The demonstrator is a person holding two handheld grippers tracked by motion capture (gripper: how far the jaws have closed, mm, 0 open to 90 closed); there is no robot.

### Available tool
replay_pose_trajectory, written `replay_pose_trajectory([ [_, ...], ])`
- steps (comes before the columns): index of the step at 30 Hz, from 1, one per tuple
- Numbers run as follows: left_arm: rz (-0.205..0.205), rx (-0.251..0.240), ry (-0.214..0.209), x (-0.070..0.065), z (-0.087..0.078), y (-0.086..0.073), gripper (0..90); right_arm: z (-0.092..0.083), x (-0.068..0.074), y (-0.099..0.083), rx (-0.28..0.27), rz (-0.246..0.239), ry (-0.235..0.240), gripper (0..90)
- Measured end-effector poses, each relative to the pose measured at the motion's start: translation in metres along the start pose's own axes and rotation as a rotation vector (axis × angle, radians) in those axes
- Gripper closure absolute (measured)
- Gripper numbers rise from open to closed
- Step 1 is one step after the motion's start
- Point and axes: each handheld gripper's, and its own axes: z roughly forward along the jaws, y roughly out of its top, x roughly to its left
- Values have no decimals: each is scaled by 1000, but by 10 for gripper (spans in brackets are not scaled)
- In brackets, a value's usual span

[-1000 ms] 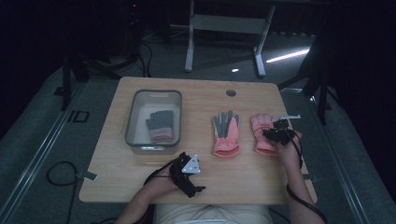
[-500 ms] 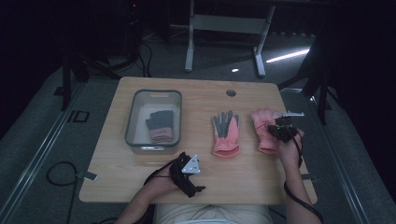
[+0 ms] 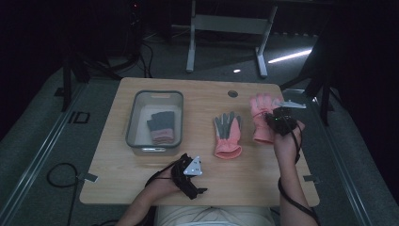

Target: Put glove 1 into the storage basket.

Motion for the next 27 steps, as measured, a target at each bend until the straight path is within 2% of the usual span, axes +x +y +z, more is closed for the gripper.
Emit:
replay_pose_trajectory([
  [1,-1,-3,-1,0,0,0,0,-1,12,2,-12,5,14,871],
  [4,-3,-8,-2,0,0,0,0,-2,28,3,-25,24,46,870],
  [6,-2,-6,-4,0,0,0,0,-2,39,5,-26,16,52,870],
  [15,-10,-19,-2,-1,-1,2,0,-2,72,7,-13,14,106,870],
  [21,-9,-21,-2,-3,-2,2,0,8,99,-2,10,-2,109,870],
  [27,-6,-17,-3,-3,-2,2,0,28,104,-14,56,-3,62,870],
])
